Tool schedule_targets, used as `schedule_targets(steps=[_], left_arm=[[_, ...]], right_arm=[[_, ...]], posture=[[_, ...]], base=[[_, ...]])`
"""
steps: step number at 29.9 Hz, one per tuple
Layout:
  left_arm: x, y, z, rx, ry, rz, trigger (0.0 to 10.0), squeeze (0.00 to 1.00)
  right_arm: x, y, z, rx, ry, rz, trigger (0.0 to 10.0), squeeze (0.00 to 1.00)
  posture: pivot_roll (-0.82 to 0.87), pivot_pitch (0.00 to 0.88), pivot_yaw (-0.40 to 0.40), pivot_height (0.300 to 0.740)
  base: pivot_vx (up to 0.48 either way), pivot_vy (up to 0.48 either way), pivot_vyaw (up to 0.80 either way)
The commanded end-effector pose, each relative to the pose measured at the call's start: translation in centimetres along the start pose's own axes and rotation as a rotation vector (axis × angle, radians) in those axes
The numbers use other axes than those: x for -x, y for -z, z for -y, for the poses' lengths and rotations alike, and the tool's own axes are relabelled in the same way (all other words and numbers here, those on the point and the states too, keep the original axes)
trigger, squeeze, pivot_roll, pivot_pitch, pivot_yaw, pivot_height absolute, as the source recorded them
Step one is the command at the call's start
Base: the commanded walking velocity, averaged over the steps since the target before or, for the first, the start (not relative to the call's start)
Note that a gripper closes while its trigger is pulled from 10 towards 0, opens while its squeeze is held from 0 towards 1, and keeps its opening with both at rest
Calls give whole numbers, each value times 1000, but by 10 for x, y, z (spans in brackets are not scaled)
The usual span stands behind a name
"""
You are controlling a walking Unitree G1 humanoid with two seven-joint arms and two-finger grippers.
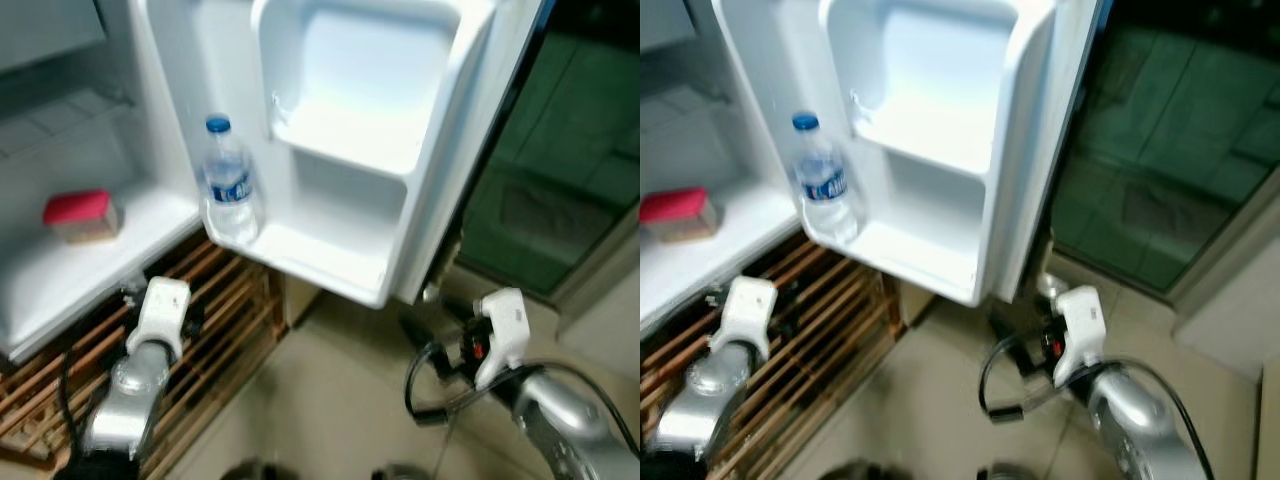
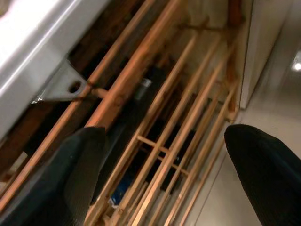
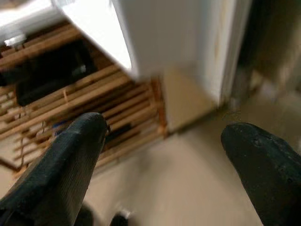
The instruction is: Restocking fridge
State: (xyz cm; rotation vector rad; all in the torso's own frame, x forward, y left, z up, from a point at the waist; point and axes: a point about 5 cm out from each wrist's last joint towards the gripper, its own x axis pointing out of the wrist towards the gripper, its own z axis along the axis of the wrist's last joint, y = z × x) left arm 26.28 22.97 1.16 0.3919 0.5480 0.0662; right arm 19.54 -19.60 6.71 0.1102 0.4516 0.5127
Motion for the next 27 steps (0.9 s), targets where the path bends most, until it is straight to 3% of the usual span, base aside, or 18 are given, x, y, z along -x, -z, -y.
schedule_targets(steps=[1, 2, 3, 4, 5, 6, 7, 8, 12, 16, 20, 24, 27], left_arm=[[-5, -5, 6, -16, 6, 3, 10000, 0], [-9, 1, 16, -39, 40, -47, 10000, 0], [-9, 1, 16, -39, 40, -47, 10000, 0], [-11, 14, 36, -95, 163, -141, 10000, 0], [-10, 23, 46, -118, 231, -198, 10000, 0], [-8, 31, 52, -107, 269, -249, 10000, 0], [-8, 31, 52, -107, 269, -249, 10000, 0], [-4, 48, 58, -127, 319, -336, 10000, 0], [7, 77, 55, -239, 318, -451, 10000, 0], [10, 83, 51, -283, 318, -463, 10000, 0], [12, 87, 54, -281, 328, -464, 10000, 0], [12, 84, 66, -250, 339, -447, 10000, 0], [16, 82, 86, -260, 379, -451, 10000, 0]], right_arm=[[10, 11, 13, -18, 40, -55, 10000, 0], [20, 31, 31, -14, 138, -143, 10000, 0], [20, 31, 31, -14, 138, -143, 10000, 0], [30, 50, 56, 27, 349, -236, 10000, 0], [36, 56, 70, 27, 485, -275, 10000, 0], [44, 56, 86, 26, 593, -307, 10000, 0], [44, 56, 86, 26, 593, -307, 10000, 0], [62, 48, 119, 15, 814, -339, 10000, 0], [79, 24, 150, 72, 998, -290, 10000, 0], [81, 7, 156, 113, 1059, -218, 10000, 0], [69, -50, 155, 200, 1095, 42, 10000, 0], [53, -97, 139, 290, 1031, 243, 10000, 0], [37, -134, 121, 360, 917, 390, 10000, 0]], posture=[[-221, 0, 20, 711], [-230, 0, 21, 711], [-230, 0, 21, 711], [-230, 0, 21, 711], [-233, 0, 21, 711], [-233, 0, 21, 711], [-233, 0, 21, 711], [-237, 0, 26, 711], [-252, 0, 46, 711], [-271, 0, 66, 711], [-273, 0, 70, 711], [-270, 0, 72, 711], [-256, 0, 65, 711]], base=[[0, 0, 0], [0, 0, 0], [0, 0, 0], [0, 0, 0], [0, 0, 0], [0, 0, 0], [0, 0, 0], [0, 0, 0], [0, 0, 0], [0, 0, 0], [0, 0, 0], [0, 0, 0], [0, 0, 0]])
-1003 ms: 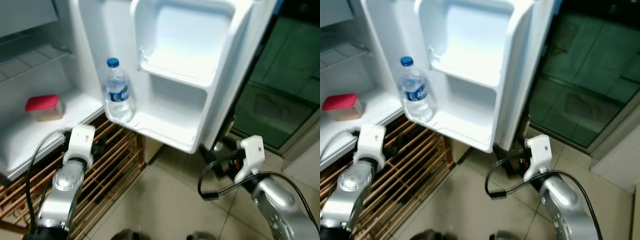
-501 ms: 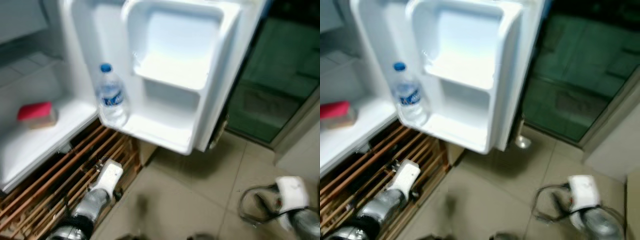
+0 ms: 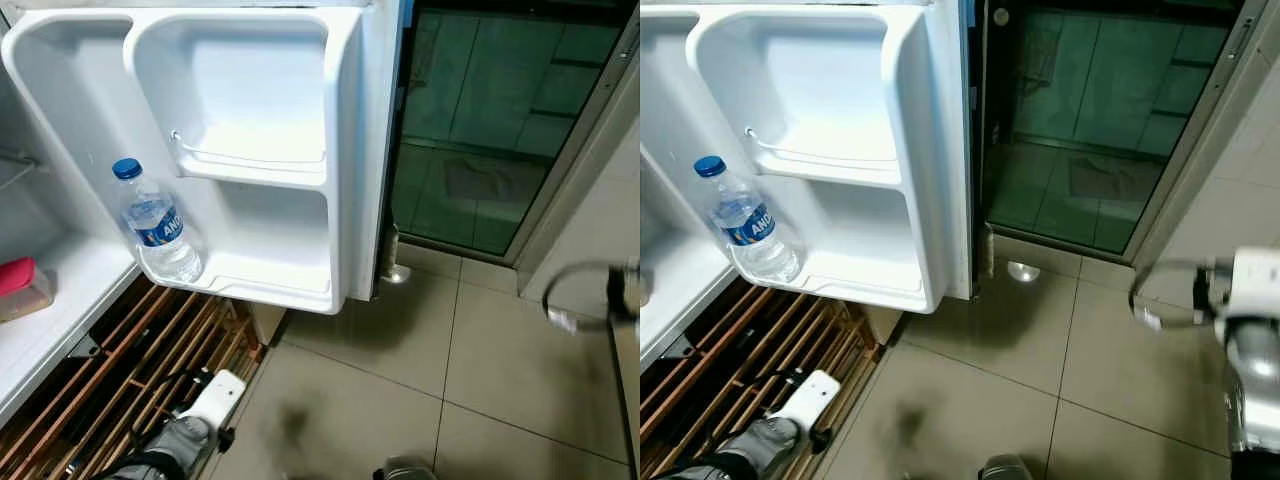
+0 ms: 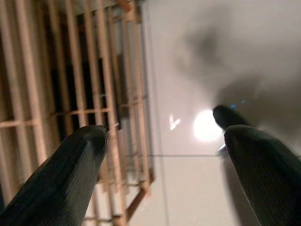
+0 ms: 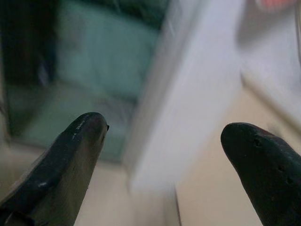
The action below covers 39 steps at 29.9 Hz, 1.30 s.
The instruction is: Restocking fridge
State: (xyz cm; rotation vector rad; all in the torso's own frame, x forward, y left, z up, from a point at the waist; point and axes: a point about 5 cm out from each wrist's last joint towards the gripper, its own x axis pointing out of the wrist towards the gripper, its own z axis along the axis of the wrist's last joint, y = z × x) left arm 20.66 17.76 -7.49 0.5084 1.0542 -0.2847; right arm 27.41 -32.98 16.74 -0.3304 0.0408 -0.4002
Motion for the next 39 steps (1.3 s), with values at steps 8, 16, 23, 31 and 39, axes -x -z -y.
schedule_targets(steps=[8, 16, 23, 31, 39], left_arm=[[3, 47, 29, -154, 69, -200, 10000, 0], [2, 39, 32, -50, -1, -159, 10000, 0], [-1, -2, 36, 19, -27, -49, 10000, 0], [-1, -34, 46, 160, 15, 1, 10000, 0], [5, -73, 69, 213, 65, 102, 10000, 0]], right_arm=[[-16, -59, -44, -115, -172, 212, 10000, 0], [-13, -72, -106, -245, -368, 226, 10000, 0], [4, -67, -161, -371, -510, 161, 10000, 0], [38, -89, -195, -498, -788, 215, 10000, 0], [58, -96, -198, -648, -963, 189, 10000, 0]], posture=[[-244, 0, 73, 711], [-201, 0, 69, 711], [-121, 0, 10, 711], [-117, 0, 54, 711], [-91, 0, 24, 711]], base=[[0, 0, 0], [0, 0, 0], [0, 0, 0], [0, 0, 0], [0, 0, 0]])
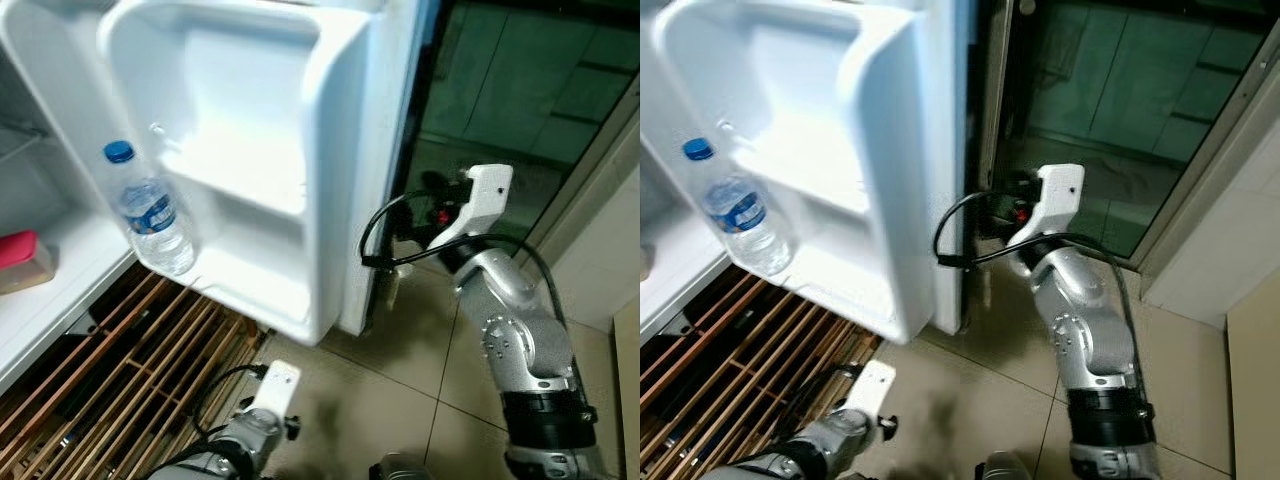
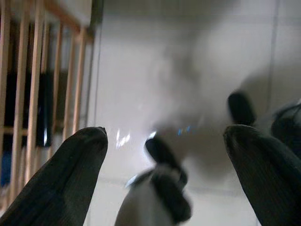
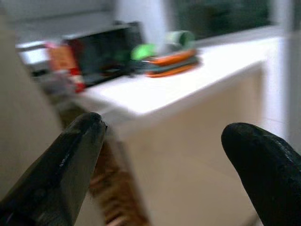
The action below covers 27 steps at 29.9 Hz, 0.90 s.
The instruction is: Restocking fridge
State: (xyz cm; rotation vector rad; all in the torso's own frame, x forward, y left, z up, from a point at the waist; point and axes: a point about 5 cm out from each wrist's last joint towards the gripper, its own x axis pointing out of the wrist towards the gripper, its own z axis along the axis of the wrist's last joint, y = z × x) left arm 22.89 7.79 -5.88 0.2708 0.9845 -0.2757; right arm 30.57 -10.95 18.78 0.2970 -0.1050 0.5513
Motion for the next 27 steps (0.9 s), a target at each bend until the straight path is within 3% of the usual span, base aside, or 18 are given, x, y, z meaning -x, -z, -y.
schedule_targets(steps=[1, 4, 11, 15, 18, 20, 27], left_arm=[[0, 14, -18, 12, -39, -24, 10000, 0], [1, 33, -47, -1, -79, -59, 10000, 0], [2, 43, -48, -3, -93, -97, 10000, 0], [1, 20, -51, 60, -125, 2, 10000, 0], [1, 15, -53, 78, -138, 32, 10000, 0], [2, 3, -55, 141, -150, 96, 10000, 0], [3, -2, -60, 193, -164, 115, 10000, 0]], right_arm=[[-1, -4, -3, -10, -20, 2, 10000, 0], [1, -3, 1, -1, -8, -17, 10000, 0], [3, -1, 7, 9, 22, -45, 10000, 0], [5, 3, 8, 18, 35, -62, 10000, 0], [5, 4, 9, 19, 46, -66, 10000, 0], [7, 7, 14, 12, 84, -74, 10000, 0], [10, 14, 16, 9, 109, -94, 10000, 0]], posture=[[-87, 0, 22, 711], [-85, 0, 20, 711], [-91, 0, 10, 711], [-97, 0, 5, 711], [-97, 0, 4, 711], [-93, 0, 2, 711], [-98, 0, 6, 711]], base=[[0, 0, 0], [0, 0, 0], [0, 0, 0], [0, 0, 0], [0, 0, 0], [0, 0, 0], [-49, 0, 0]])
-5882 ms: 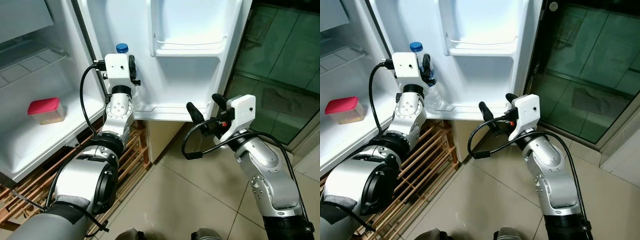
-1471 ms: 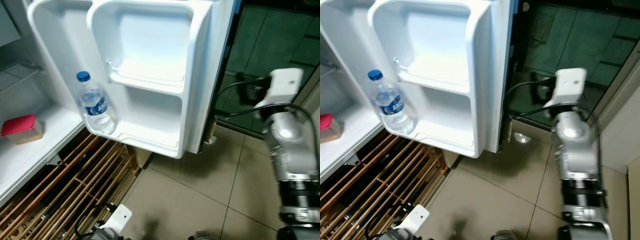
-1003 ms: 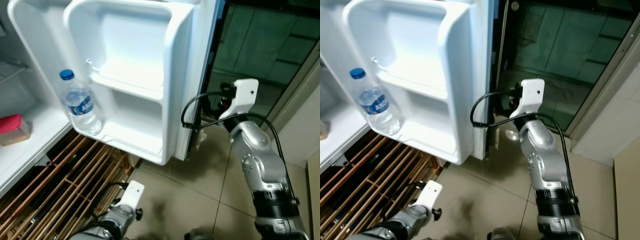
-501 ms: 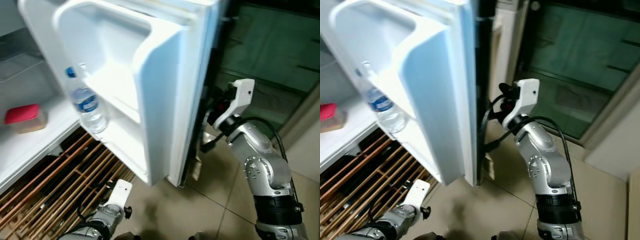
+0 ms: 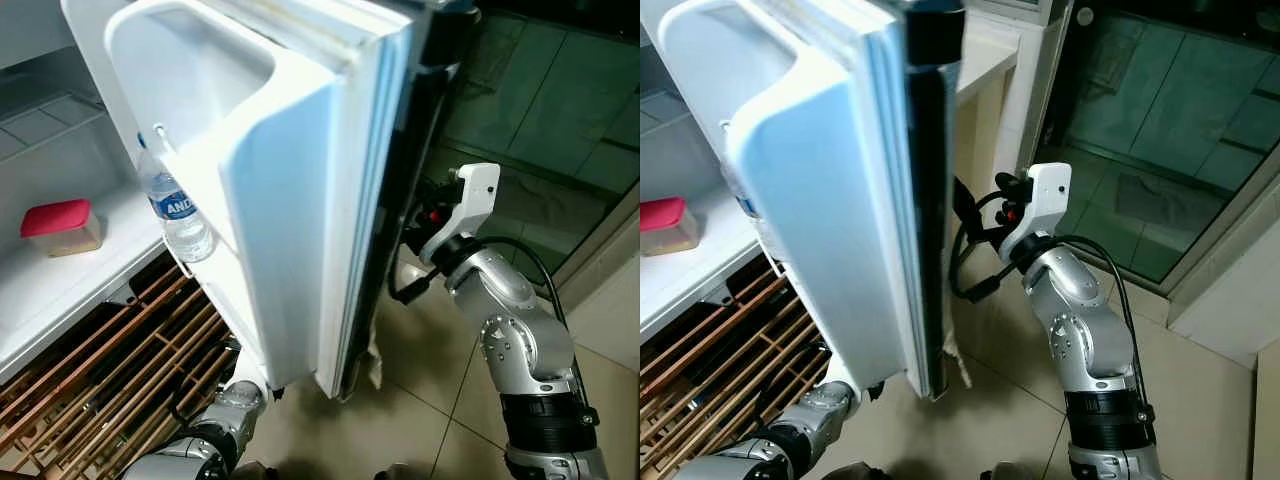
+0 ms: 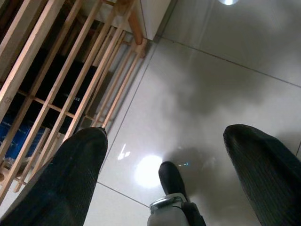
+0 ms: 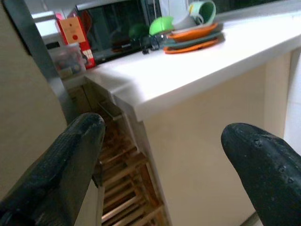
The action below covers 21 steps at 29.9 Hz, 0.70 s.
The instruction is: Restocking fridge
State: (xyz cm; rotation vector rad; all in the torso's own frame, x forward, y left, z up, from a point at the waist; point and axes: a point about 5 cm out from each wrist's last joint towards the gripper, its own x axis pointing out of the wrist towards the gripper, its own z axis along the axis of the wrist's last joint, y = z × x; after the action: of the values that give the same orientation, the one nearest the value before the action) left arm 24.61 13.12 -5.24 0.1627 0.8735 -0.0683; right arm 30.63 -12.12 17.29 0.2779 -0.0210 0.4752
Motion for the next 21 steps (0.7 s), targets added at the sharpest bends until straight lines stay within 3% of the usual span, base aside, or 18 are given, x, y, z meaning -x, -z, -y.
schedule_targets(steps=[1, 5, 10, 11, 12, 13, 14, 21], left_arm=[[0, -4, -3, 15, -18, 9, 10000, 0], [-1, -6, -7, 40, -40, 19, 10000, 0], [-1, -6, -9, 42, -48, 20, 10000, 0], [3, 20, -39, 54, -77, 3, 10000, 0], [16, 59, -81, 58, -118, -27, 10000, 0], [16, 59, -81, 58, -118, -27, 10000, 0], [21, 71, -92, 58, -129, -38, 10000, 0], [25, 83, -95, 60, -134, -66, 10000, 0]], right_arm=[[1, 3, 3, 7, 22, -19, 10000, 0], [2, 4, 5, 8, 33, -23, 10000, 0], [2, 7, 6, 6, 41, -27, 10000, 0], [2, 8, 6, 6, 40, -29, 10000, 0], [2, 9, 5, 5, 41, -32, 10000, 0], [2, 9, 5, 5, 41, -32, 10000, 0], [2, 9, 6, 4, 42, -35, 10000, 0], [1, 10, 6, -2, 49, -36, 10000, 0]], posture=[[-98, 0, 6, 711], [-100, 0, 9, 711], [-100, 0, 9, 711], [-100, 0, 9, 711], [-95, 0, 11, 711], [-95, 0, 11, 711], [-94, 0, 11, 711], [-93, 0, 10, 711]], base=[[-345, 0, 0], [-444, 0, 0], [0, 0, 0], [0, 0, 0], [0, 0, 0], [0, 0, 0], [0, 0, 0], [0, 0, 0]])
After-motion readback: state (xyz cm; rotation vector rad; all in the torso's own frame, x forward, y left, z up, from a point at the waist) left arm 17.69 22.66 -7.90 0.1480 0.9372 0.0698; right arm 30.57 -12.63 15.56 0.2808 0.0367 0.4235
